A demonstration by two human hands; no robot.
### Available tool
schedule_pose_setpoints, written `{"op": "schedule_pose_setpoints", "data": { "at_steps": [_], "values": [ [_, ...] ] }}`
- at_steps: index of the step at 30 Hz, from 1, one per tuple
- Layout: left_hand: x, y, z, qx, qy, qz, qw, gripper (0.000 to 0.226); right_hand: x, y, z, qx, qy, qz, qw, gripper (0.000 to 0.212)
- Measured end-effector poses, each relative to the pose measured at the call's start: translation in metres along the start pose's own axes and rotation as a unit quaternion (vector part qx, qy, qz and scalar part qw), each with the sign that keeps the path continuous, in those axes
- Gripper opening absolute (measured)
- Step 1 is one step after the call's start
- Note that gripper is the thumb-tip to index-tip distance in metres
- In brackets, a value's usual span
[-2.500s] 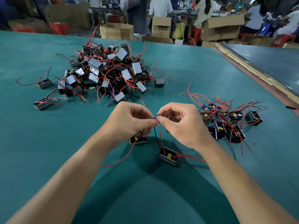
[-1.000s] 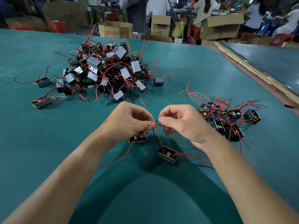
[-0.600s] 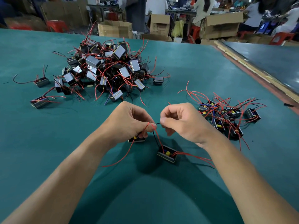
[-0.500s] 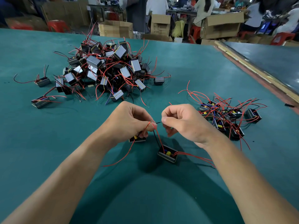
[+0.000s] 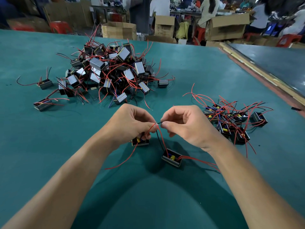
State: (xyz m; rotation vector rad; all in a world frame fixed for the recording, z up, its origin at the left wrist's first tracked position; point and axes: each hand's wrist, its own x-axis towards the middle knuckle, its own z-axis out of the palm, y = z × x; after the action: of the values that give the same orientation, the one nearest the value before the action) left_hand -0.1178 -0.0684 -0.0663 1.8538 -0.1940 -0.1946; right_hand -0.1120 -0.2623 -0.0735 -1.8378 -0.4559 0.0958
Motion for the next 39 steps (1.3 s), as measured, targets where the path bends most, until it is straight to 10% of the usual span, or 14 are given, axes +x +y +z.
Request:
{"op": "schedule_pose_setpoints", "data": {
  "at_steps": [18, 39],
  "values": [
    [0.000, 0.001, 0.003, -0.036, 0.003, 0.001, 0.999, 0.013, 0.004, 0.006, 0.005, -0.081, 0.088, -0.046, 0.992, 0.017],
    [-0.001, 0.003, 0.005, -0.104, 0.038, 0.012, 0.994, 0.017, 0.003, 0.013, 0.009, -0.021, -0.025, 0.054, 0.998, 0.016]
  ]
}}
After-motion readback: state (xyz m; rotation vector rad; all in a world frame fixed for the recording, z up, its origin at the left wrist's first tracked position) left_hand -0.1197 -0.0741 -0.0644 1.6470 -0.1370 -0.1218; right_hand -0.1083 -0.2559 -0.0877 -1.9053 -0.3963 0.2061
